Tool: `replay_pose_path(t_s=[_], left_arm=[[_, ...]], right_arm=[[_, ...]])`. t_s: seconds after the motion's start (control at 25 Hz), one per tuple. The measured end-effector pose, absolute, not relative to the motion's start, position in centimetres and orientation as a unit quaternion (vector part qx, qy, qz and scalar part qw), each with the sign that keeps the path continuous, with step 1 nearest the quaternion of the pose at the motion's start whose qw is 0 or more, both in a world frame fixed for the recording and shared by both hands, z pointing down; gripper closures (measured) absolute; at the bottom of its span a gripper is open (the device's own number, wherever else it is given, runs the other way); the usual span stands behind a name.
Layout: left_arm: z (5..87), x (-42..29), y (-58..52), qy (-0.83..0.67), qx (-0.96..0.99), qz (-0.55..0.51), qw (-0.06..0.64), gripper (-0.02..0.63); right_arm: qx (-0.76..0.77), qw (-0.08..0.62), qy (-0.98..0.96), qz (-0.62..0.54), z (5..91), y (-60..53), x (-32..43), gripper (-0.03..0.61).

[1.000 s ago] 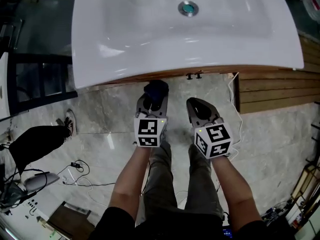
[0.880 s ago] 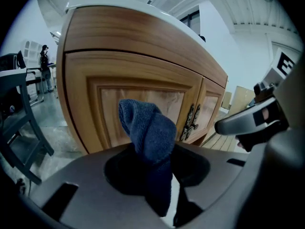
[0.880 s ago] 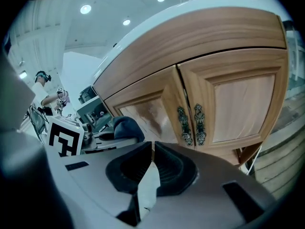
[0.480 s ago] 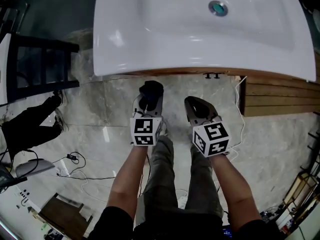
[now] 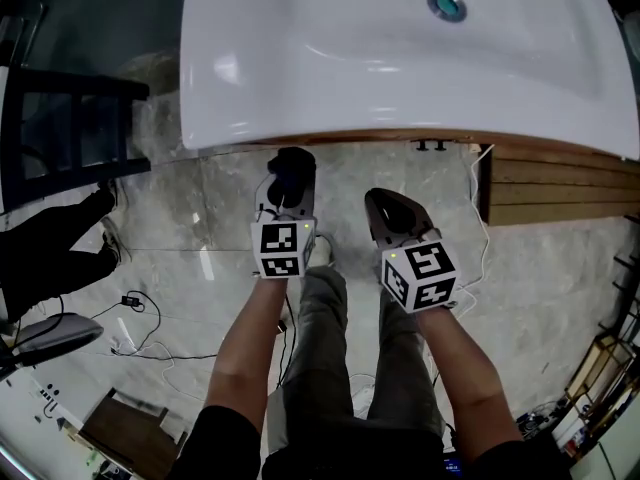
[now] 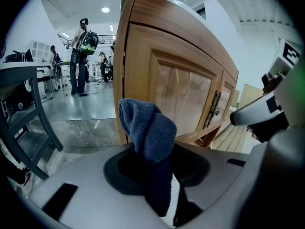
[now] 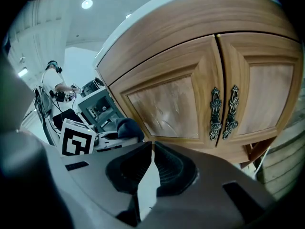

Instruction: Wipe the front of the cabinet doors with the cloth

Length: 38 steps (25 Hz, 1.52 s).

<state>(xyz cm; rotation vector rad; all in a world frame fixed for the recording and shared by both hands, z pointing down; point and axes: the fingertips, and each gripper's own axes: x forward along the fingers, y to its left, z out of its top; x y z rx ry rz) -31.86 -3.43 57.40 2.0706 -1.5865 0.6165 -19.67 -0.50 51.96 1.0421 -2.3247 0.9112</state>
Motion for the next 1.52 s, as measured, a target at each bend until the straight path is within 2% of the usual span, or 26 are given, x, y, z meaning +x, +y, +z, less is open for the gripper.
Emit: replay_pose_path(t_s=[0.48,1.52], left_arm=[[58.5,-29.0,-5.8,-0.565,0.768,0.220,0.208,0.480],[58.9,-13.5,-7.6,-0.474,0.831,0.211,0.198,0.480]], right_arm=[[0.398,0.213,-0.827,0.335,52.6,-0.7,-16.9,0.535],[0.445,0.190,-0.799,0.358,54.0,-0.1,-6.9,0.535]])
